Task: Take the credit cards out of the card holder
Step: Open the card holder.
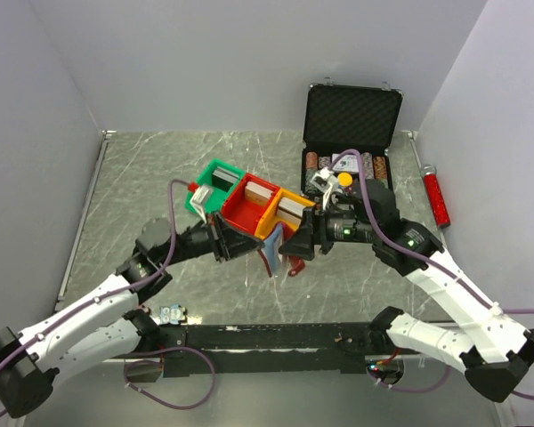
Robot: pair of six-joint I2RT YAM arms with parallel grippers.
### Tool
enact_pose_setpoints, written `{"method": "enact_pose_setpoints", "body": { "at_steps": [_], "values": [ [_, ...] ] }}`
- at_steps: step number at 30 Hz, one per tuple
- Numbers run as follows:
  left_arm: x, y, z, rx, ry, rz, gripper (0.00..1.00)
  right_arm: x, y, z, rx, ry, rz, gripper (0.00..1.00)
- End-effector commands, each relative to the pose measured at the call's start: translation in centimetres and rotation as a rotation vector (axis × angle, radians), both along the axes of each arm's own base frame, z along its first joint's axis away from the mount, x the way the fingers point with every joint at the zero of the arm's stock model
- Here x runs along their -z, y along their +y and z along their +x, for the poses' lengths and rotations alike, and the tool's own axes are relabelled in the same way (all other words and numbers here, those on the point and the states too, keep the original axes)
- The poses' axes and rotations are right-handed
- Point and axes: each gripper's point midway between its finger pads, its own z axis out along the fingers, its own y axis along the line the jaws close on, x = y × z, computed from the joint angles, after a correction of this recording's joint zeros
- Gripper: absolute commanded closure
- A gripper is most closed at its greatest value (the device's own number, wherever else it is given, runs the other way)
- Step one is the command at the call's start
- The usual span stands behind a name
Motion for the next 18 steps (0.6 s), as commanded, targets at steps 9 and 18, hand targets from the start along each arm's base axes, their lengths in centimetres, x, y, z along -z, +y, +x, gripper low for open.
{"method": "enact_pose_setpoints", "body": {
  "at_steps": [9, 18],
  "values": [
    [-3.4, 0.5, 2.6, -0.140, 0.036, 0.303, 0.99, -3.2, -0.1, 0.2, -0.059, -0.054, 0.205, 0.18],
    [-6.1, 0.2, 2.4, -0.127, 0.064, 0.307, 0.99, -4.2, 0.0, 0.4, -0.102, -0.054, 0.287, 0.17]
  ]
}}
